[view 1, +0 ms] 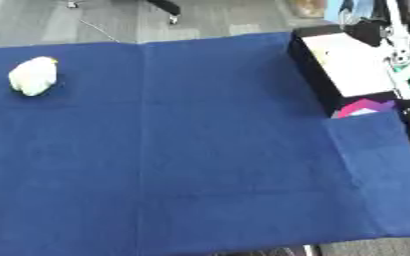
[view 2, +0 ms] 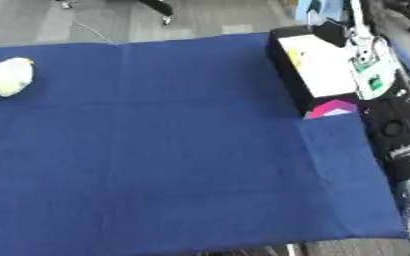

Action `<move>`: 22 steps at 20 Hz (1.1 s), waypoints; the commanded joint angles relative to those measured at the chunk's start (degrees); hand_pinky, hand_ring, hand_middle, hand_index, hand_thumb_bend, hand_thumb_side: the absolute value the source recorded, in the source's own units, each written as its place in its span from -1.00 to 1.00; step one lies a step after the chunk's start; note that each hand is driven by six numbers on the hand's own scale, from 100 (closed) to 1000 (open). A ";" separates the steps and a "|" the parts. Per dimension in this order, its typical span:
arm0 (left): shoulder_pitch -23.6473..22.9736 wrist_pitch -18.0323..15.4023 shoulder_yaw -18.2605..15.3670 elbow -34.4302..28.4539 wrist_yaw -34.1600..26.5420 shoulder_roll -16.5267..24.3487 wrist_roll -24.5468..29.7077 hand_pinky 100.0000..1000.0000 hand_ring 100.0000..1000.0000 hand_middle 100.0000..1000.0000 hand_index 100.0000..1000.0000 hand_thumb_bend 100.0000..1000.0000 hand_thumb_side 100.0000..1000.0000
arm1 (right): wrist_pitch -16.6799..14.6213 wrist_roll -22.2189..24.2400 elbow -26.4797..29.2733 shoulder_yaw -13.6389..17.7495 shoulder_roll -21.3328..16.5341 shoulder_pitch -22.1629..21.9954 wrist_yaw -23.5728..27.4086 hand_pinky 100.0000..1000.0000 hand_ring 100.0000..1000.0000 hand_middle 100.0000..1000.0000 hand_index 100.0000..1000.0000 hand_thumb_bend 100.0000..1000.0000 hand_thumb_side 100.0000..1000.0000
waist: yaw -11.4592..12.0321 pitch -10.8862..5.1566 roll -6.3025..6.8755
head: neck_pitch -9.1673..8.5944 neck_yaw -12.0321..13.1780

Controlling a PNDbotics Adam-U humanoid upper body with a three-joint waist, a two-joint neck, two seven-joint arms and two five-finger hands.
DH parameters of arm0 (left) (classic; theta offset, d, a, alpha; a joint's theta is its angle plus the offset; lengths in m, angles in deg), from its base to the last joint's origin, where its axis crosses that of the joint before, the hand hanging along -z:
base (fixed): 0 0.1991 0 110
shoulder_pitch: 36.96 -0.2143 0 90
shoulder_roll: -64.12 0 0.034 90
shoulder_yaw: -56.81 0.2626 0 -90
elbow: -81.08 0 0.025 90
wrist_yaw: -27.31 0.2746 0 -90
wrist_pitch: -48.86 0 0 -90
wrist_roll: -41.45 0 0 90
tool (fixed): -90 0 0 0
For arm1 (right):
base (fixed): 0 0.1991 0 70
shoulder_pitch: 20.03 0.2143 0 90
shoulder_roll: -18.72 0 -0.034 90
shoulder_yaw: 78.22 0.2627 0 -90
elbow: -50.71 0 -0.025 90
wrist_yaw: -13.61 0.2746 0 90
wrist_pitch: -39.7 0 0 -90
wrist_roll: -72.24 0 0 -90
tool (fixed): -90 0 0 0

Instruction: Pick up the objects with one hand, pass them to the other hand, and then place them into the box on the other side of the table.

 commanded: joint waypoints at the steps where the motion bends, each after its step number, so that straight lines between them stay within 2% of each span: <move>1: 0.24 -0.06 -0.86 -1.29 0.24 0.68 -0.49 0.60 0.27 0.18 0.58 -0.28 1.00 | 0.01 -0.38 -4.43 0.45 -2.72 1.42 -2.43 1.00 0.47 0.14 0.89 -1.00 -0.62 | 0.13 -0.79 0.00 | -0.06 -0.35; 3: 0.15 -0.08 -0.88 -1.34 0.22 0.64 -0.54 0.60 0.27 0.18 0.58 -0.28 1.00 | -0.35 0.30 -6.05 0.26 -2.94 1.21 -3.25 1.00 0.54 0.21 0.91 -1.00 -0.64 | 0.16 -0.82 -0.01 | -0.06 -0.36; 4: 0.14 -0.06 -0.86 -1.33 0.21 0.62 -0.56 0.60 0.27 0.18 0.58 -0.29 1.00 | -0.43 0.68 -6.70 0.15 -3.08 1.06 -3.75 1.00 0.81 0.38 0.96 -1.00 -0.45 | 0.17 -0.83 -0.02 | -0.04 -0.38; 6: 0.14 -0.02 -0.79 -1.31 0.20 0.59 -0.51 0.60 0.27 0.18 0.58 -0.30 1.00 | -0.55 1.16 -7.59 0.02 -3.33 0.91 -4.98 1.00 1.00 0.47 1.00 -1.00 -0.14 | 0.18 -0.85 -0.01 | 0.01 -0.42; 7: 0.14 -0.01 -0.77 -1.30 0.21 0.58 -0.49 0.60 0.27 0.18 0.58 -0.30 1.00 | -0.71 1.29 -7.84 0.00 -3.42 0.86 -5.54 1.00 1.00 0.47 1.00 -1.00 -0.14 | 0.19 -0.86 0.00 | 0.03 -0.43; 8: 0.13 -0.01 -0.77 -1.28 0.24 0.57 -0.48 0.60 0.27 0.18 0.58 -0.31 1.00 | -1.01 1.42 -7.95 0.01 -3.49 0.80 -5.96 1.00 1.00 0.54 1.00 -1.00 0.07 | 0.18 -0.86 0.01 | 0.07 -0.41; 11: 0.09 0.03 -0.74 -1.16 0.35 0.54 -0.48 0.60 0.27 0.18 0.58 -0.31 1.00 | -2.10 1.63 -7.52 0.24 -3.70 0.55 -6.32 1.00 1.00 0.61 1.00 -1.00 0.23 | 0.11 -0.85 0.05 | 0.20 -0.37; 15: 0.09 0.10 -0.70 -1.07 0.49 0.48 -0.40 0.60 0.27 0.17 0.58 -0.34 1.00 | -3.24 2.23 -5.97 0.35 -4.18 0.24 -6.46 1.00 1.00 0.69 1.00 -1.00 0.19 | 0.05 -0.87 0.14 | 0.28 -0.31; 21: 0.11 0.06 -0.78 -0.90 0.82 0.58 -0.52 0.60 0.27 0.17 0.57 -0.38 1.00 | -4.29 1.85 -1.19 0.56 -5.36 -0.12 -10.30 1.00 1.00 0.82 1.00 -1.00 -0.16 | -0.10 -0.93 0.21 | 0.20 -0.12; 22: 0.14 0.02 -0.84 -0.85 0.96 0.65 -0.57 0.60 0.27 0.17 0.57 -0.40 1.00 | -4.34 1.36 0.21 0.73 -5.57 -0.25 -11.23 1.00 1.00 0.82 1.00 -1.00 -0.32 | -0.13 -0.93 0.23 | 0.19 -0.06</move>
